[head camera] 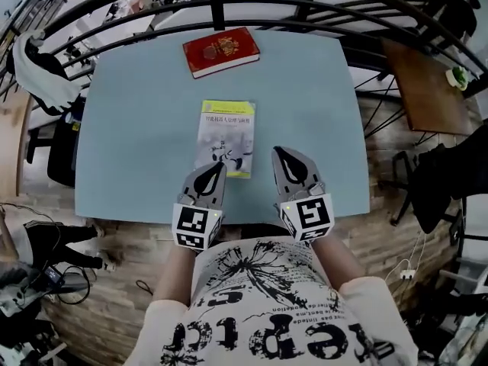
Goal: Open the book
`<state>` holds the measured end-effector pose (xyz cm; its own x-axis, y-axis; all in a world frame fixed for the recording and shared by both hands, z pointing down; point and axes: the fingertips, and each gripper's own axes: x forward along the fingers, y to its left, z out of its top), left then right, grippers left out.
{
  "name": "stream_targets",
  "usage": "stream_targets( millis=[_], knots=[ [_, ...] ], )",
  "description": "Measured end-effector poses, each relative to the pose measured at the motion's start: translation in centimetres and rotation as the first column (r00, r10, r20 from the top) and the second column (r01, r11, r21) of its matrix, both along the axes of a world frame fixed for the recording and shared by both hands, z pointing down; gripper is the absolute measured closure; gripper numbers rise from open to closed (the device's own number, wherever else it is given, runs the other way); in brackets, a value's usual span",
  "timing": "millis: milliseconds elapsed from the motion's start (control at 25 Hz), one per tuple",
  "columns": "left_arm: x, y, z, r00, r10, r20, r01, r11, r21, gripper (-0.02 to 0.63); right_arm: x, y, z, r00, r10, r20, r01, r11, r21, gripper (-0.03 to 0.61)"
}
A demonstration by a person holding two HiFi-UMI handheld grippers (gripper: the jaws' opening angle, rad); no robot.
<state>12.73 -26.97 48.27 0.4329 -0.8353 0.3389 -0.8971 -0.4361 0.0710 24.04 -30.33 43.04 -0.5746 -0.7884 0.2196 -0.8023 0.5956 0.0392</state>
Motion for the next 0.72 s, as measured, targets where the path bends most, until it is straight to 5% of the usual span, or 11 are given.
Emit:
stream_targets(
  millis=[240,400,720],
  knots=[
    [2.4,-0.4,7.8,0.998,0.048,0.033,-0.041,0.981,-0.188,0.59,0.8,-1.2,3.5,1.0,-0.02,-0.005,0.019,0.996,-0.082,0.568],
    [4.0,-0.4,12.1,0.992,0.105,0.065,-0.081,0.951,-0.297,0.486,1.2,-1.1,4.9,1.0,-0.027,0.004,0.028,0.991,-0.128,0.568],
    [4.9,-0.6,17.0,0.98,0.137,0.142,-0.07,0.913,-0.402,0.456,1.5,-1.1,6.9,1.0,-0.028,0.005,0.028,0.983,-0.179,0.568]
  ],
)
